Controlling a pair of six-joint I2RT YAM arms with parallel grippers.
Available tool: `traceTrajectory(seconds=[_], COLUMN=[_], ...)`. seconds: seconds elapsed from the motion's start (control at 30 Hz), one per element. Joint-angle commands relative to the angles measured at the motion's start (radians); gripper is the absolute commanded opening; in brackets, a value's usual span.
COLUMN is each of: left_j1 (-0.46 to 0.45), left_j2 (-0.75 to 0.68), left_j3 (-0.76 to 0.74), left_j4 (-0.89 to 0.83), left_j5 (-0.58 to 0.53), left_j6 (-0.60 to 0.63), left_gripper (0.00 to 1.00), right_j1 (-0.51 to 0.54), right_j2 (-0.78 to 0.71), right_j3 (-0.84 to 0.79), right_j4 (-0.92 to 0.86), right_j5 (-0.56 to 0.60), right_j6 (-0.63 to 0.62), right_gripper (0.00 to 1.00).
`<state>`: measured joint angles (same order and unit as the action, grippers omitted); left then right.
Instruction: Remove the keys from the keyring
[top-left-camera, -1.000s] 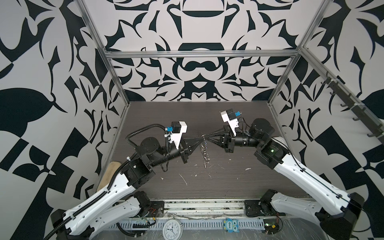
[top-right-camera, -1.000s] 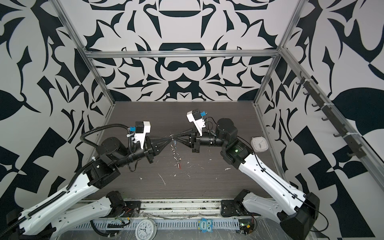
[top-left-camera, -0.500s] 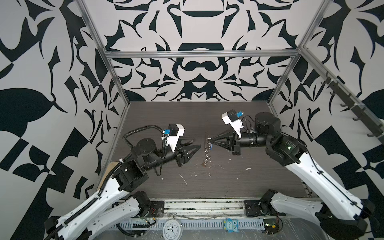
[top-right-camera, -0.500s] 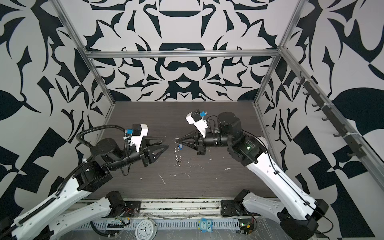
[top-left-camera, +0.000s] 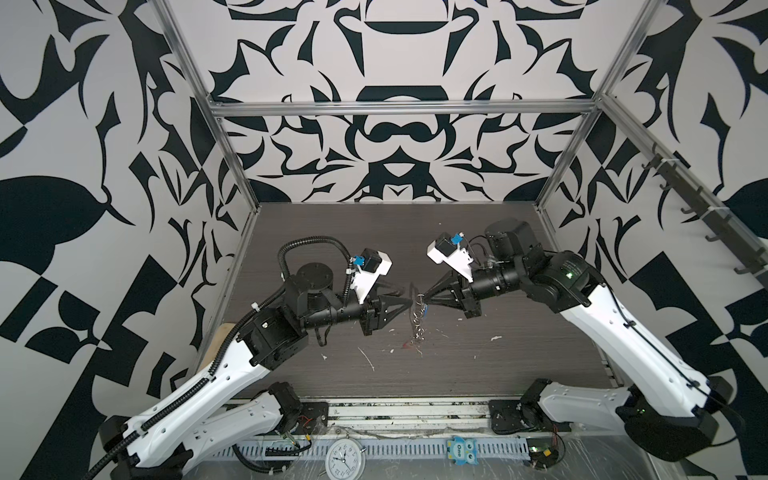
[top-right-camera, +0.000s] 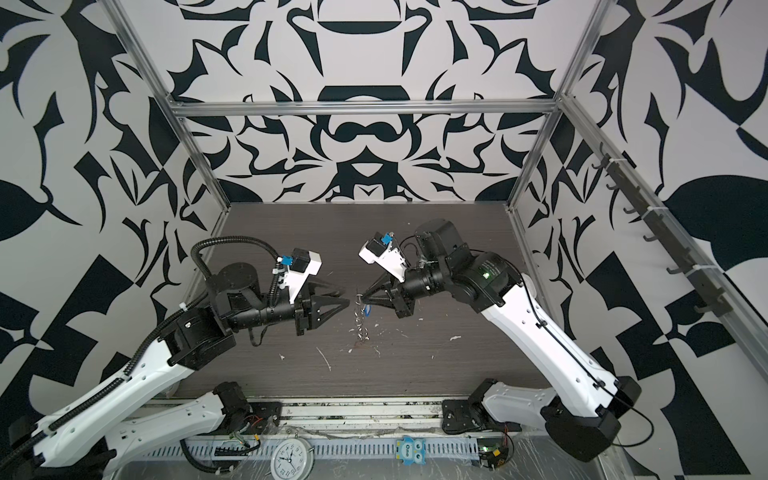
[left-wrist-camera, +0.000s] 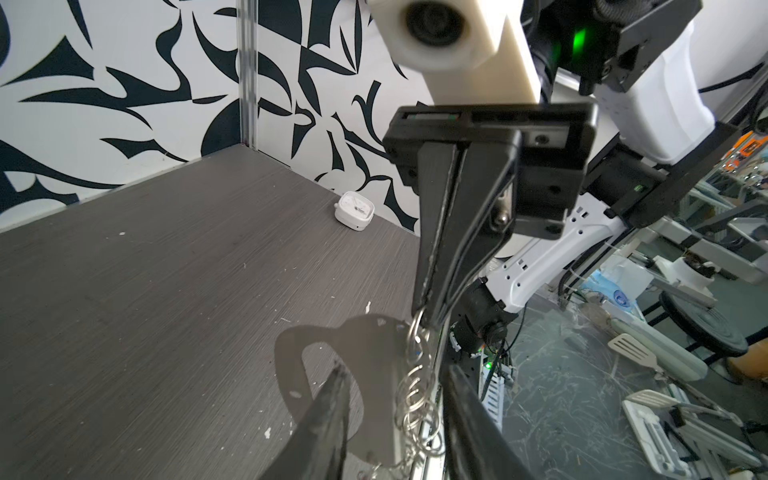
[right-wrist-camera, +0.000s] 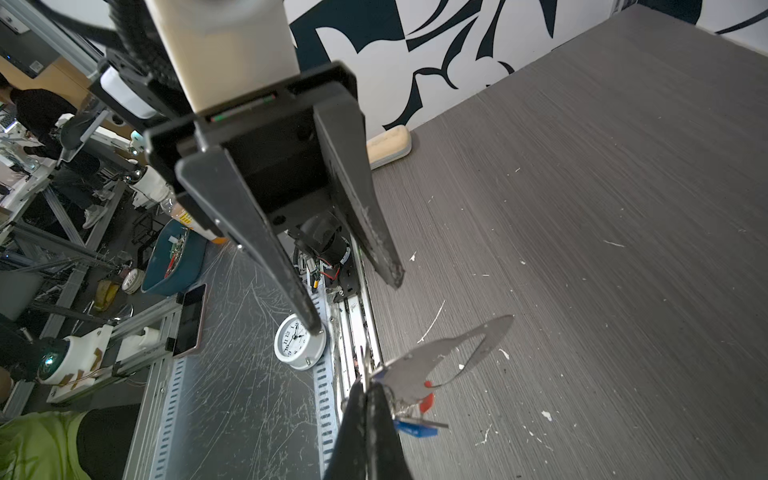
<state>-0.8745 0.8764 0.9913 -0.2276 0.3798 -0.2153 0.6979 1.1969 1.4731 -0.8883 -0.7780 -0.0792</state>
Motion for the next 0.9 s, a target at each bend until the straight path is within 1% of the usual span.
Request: traceTrajectory(seconds=[0.0, 0.2, 0.37, 0.57, 0.77, 0.87], left_j1=[0.016, 0.026, 0.026, 0.026, 0.026, 0.026], left_j2=[0.01, 0.052, 0.067, 0.074, 0.082, 0.084], left_j3=[0.035, 0.05, 0.05, 0.049, 0.05, 0.046], left_j4=[-0.021, -0.019, -0.005, 0.014, 0.007, 0.006], left_j5=[0.063, 0.111, 0.139, 0.173, 0.189, 0.194], left_j6=[0.003, -0.004, -0.012, -0.024, -0.033, -0.037], left_gripper=[0.36, 0.36, 0.35, 0.29, 0.3, 0.22], right_j1=[0.015, 0.036, 0.047, 0.058, 0.06, 0.06], right_j2=[-0.005, 0.003, 0.008, 0.017, 0.011, 0.006], right_j3=[0.064, 0.072, 0.076, 0.074, 0.067, 0.064], right_j4=[-0.038, -0.038, -0.032, -0.025, -0.002, 0.009], right_j5=[0.014, 0.031, 0.037, 0.049, 0.087, 0.086], right_j6=[-0.054, -0.059, -0.056, -0.052, -0.04, -0.033], right_gripper=[0.0, 0.0, 0.0, 0.0, 0.0, 0.0])
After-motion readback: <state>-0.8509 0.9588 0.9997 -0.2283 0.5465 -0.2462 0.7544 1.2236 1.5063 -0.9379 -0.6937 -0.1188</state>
